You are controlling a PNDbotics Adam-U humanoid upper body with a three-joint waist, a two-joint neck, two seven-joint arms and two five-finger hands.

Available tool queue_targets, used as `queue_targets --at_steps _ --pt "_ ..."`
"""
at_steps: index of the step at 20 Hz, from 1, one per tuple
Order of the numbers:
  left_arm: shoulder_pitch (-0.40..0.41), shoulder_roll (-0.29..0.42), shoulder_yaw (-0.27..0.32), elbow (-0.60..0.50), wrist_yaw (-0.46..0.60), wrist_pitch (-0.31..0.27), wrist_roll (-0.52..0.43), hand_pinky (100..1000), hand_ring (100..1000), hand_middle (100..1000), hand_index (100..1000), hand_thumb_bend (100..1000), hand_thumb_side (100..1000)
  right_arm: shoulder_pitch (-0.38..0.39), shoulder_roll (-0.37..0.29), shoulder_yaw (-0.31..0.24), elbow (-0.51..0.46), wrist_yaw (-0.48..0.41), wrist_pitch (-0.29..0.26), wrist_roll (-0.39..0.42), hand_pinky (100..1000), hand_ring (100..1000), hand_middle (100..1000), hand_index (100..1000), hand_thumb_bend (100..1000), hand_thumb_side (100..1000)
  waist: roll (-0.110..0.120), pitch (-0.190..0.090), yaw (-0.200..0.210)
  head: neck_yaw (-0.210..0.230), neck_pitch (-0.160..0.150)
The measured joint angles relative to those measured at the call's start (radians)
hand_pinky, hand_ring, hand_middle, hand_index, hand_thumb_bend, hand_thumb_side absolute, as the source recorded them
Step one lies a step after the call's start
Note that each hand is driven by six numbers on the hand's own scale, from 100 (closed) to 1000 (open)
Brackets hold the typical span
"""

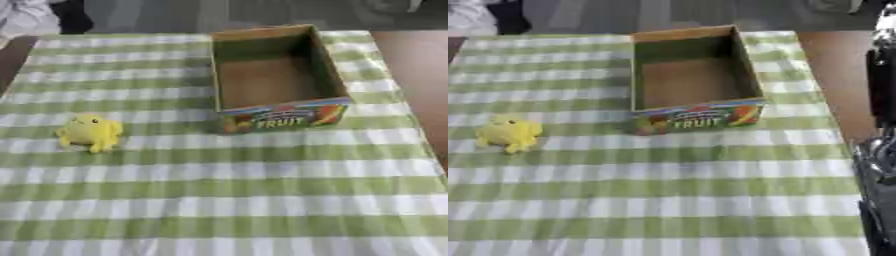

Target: Pick up objects on the table and place them in the box.

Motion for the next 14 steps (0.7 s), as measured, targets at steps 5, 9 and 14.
queue_targets --at_steps 5,9,14 --pt "0.001 0.017 0.0 0.0 -0.005 0.001 0.0 824 642 593 878 138 899 0.0 0.0 0.0 0.0 0.0 0.0 0.0 776 845 607 864 100 776 0.0 0.0 -0.003 -0.001 0.001" --pt "0.006 0.085 0.0 0.0 -0.034 0.011 -0.002 817 642 595 878 139 897 0.0 0.0 0.0 0.0 0.0 0.0 0.0 776 844 608 864 100 778 0.001 0.0 -0.006 0.0 0.018" --pt "0.01 0.195 -0.002 0.0 -0.081 0.052 0.003 806 641 596 881 151 888 0.0 0.0 0.0 0.0 0.0 0.0 0.0 776 844 608 864 100 783 0.001 -0.002 -0.01 0.007 0.032"
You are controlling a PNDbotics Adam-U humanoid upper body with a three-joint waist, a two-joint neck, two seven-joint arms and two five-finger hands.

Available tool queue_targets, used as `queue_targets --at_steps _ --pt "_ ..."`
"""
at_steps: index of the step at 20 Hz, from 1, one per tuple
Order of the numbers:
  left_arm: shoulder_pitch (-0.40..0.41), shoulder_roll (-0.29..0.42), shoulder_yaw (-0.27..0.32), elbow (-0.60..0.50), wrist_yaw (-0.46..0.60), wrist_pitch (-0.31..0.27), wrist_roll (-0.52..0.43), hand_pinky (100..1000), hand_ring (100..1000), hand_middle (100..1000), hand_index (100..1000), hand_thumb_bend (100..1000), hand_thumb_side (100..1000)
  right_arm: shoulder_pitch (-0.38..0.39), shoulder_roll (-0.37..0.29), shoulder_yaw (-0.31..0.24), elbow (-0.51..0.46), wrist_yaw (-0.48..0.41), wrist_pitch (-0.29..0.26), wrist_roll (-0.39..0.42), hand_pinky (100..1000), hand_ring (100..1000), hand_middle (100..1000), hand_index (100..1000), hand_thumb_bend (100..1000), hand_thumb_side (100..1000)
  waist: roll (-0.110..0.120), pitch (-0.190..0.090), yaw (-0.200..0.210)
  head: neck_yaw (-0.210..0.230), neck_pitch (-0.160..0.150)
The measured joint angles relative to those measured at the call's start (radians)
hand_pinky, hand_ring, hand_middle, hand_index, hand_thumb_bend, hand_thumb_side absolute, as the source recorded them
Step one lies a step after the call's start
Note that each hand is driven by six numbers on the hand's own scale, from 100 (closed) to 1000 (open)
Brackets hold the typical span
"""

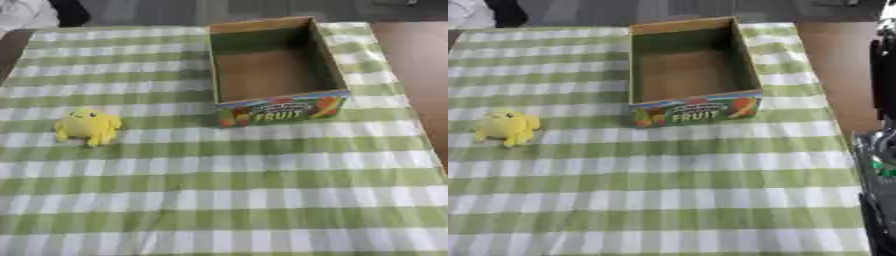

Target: Pick up objects on the table and place them in the box.

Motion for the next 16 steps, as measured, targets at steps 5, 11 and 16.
queue_targets --at_steps 5,11,16 --pt "0.0 0.142 -0.015 0.0 -0.069 0.07 -0.012 791 646 597 890 167 885 0.0 -0.001 0.0 0.0 0.0 0.001 0.002 776 844 607 864 100 786 0.003 -0.004 0.0 0.002 0.004" --pt "-0.001 0.299 -0.025 0.0 -0.146 0.158 -0.06 781 671 615 902 205 866 0.0 -0.003 0.001 0.0 0.0 0.002 0.003 776 844 607 864 100 793 0.005 -0.005 -0.002 -0.003 0.004" --pt "-0.012 0.395 -0.042 0.009 -0.197 0.228 -0.169 773 683 609 887 144 863 0.001 -0.01 0.001 0.0 0.0 0.004 0.005 776 844 607 864 100 796 0.004 -0.005 -0.005 -0.007 0.004"
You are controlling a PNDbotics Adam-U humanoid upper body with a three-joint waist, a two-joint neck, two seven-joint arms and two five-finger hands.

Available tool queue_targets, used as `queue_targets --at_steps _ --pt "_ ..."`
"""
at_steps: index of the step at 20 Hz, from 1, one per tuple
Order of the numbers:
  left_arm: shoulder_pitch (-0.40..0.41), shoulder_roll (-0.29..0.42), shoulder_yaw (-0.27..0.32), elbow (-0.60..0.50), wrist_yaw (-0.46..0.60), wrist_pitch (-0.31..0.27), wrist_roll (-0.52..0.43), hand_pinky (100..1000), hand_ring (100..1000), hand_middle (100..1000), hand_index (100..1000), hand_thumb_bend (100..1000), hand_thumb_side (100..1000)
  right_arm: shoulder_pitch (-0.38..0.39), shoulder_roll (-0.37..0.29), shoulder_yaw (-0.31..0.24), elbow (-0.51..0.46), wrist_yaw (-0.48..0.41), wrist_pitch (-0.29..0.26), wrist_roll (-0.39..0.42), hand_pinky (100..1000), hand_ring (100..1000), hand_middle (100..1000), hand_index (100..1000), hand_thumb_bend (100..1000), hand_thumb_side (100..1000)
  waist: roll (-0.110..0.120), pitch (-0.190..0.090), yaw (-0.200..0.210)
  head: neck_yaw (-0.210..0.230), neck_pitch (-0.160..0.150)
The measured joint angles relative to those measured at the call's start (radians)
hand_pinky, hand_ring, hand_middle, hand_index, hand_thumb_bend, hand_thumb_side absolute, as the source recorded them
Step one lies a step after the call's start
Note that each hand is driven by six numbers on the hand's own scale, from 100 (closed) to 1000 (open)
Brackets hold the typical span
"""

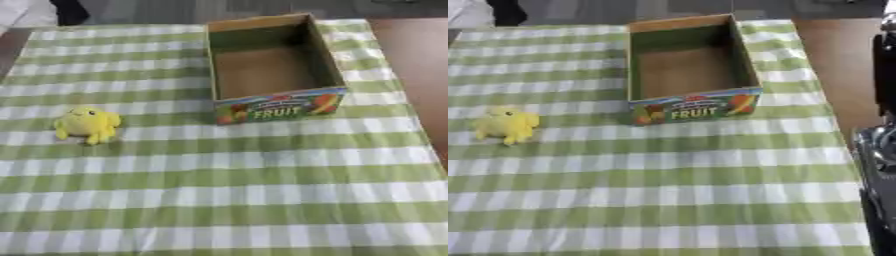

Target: Pick up objects on the table and place them in the box.

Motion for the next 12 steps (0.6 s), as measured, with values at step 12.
queue_targets --at_steps 12 --pt "-0.164 0.183 -0.115 0.18 -0.098 -0.064 -0.399 791 813 762 931 298 935 0.0 0.0 0.012 0.0 0.0 0.002 0.014 776 844 606 864 100 804 -0.005 -0.001 -0.009 0.011 -0.001"
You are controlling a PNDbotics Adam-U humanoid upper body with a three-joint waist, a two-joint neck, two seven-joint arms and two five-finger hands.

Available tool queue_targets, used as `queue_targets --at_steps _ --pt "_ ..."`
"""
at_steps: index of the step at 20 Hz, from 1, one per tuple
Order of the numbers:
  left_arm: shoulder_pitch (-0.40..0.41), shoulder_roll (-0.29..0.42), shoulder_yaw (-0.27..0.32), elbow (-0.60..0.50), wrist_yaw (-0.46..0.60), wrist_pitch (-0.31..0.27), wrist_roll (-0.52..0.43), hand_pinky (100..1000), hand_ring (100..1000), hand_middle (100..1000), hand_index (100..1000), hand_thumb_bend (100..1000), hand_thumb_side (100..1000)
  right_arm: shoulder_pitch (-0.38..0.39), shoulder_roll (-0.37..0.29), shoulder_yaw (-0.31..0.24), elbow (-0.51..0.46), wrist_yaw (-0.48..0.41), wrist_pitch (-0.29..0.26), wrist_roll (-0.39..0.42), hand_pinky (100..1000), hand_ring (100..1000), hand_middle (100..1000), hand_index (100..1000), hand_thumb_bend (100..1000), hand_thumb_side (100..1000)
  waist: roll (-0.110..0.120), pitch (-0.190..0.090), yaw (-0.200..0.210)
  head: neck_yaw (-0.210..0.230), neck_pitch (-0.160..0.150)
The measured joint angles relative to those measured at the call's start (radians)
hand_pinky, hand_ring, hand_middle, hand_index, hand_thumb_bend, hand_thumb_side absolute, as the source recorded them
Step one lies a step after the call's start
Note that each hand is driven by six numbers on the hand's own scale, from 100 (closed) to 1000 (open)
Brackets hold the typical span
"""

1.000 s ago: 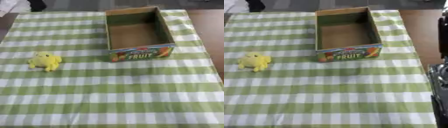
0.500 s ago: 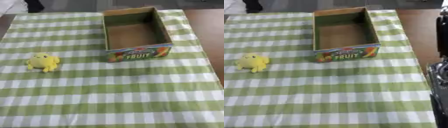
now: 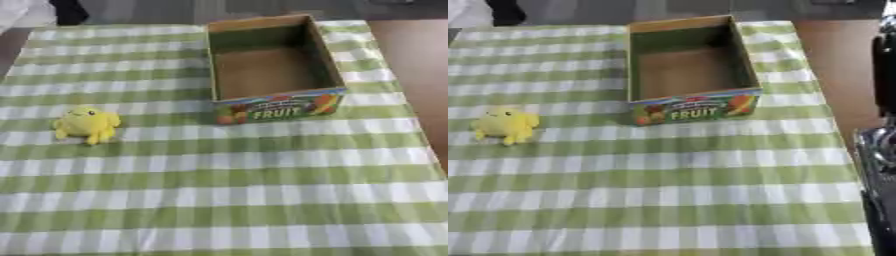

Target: Pick up objects on the table and place them in the box.

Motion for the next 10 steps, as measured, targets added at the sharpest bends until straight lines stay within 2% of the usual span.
queue_targets --at_steps 5,10 --pt "-0.086 0.024 -0.06 0.095 -0.076 -0.066 -0.132 788 846 798 952 402 916 0.0 0.0 0.003 0.0 -0.001 0.0 0.004 777 845 605 864 100 805 0.0 0.0 -0.005 0.01 0.0" --pt "-0.171 0.028 -0.124 0.198 -0.155 -0.139 -0.231 816 869 797 974 517 845 0.0 0.0 0.008 0.0 -0.002 0.0 0.01 777 843 604 864 100 805 0.002 -0.002 -0.011 0.012 -0.001"
